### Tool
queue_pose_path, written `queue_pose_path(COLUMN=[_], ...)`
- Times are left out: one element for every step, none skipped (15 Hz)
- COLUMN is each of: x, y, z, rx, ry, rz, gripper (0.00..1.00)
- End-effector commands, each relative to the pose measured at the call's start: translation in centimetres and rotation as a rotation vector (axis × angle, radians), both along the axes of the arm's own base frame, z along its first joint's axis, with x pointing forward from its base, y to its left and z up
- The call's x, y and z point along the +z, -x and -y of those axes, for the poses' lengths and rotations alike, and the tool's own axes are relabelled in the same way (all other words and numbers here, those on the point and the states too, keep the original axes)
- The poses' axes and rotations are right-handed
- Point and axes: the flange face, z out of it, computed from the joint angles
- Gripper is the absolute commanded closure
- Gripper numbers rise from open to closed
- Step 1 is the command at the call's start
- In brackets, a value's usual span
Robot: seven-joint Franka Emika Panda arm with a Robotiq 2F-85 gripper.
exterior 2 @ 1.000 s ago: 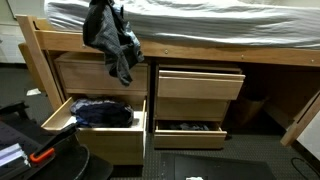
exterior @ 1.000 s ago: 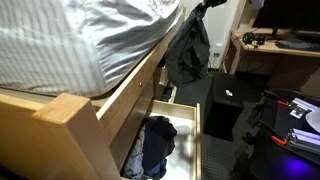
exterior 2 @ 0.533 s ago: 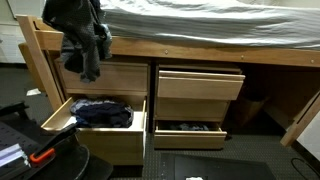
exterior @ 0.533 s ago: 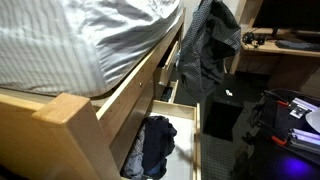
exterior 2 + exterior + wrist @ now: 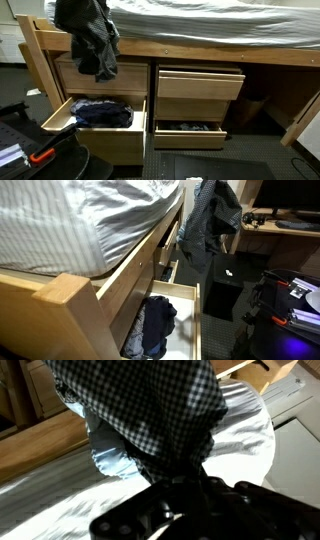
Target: Pick up the black cloth from the drawer and put it on the bed.
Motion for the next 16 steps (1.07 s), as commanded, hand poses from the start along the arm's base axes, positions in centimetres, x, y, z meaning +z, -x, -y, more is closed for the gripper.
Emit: queue_pose_path(x=[-0.7,-0.9,-1.0,-0.6,0.0,0.9,2.4,4.2,6.6,8.4,10.1,11.7,13.0,14.1,14.9,15.6], y=[-0.1,-1.0,-2.0,-3.2,-4.4,-5.4,-6.4,-7.0,-7.3,-7.5,-7.4,-7.5,-7.4,-7.7,-7.7,-7.6], z=[0.8,0.5,0.2,-0.4,-1.1,-2.2,-3.9,-5.5,-7.6,-9.2,-10.8,-12.7,-14.3,-15.9,-16.9,-18.0], rx=[0.016,-0.031,-0.056,-0.116,-0.172,-0.214,-0.261,-0.307,-0.347,-0.388,-0.429,-0.465,-0.504,-0.539,-0.57,-0.591], ry=[0.008,0.023,0.03,0.045,0.049,0.046,0.048,0.037,0.031,0.035,0.05,0.07,0.089,0.112,0.13,0.147], rz=[0.114,0.109,0.097,0.096,0.113,0.148,0.172,0.203,0.239,0.273,0.307,0.345,0.383,0.419,0.457,0.491], gripper=[1.0,1.0,1.0,1.0,1.0,1.0,1.0,1.0,1.0,1.0,1.0,1.0,1.0,1.0,1.0,1.0])
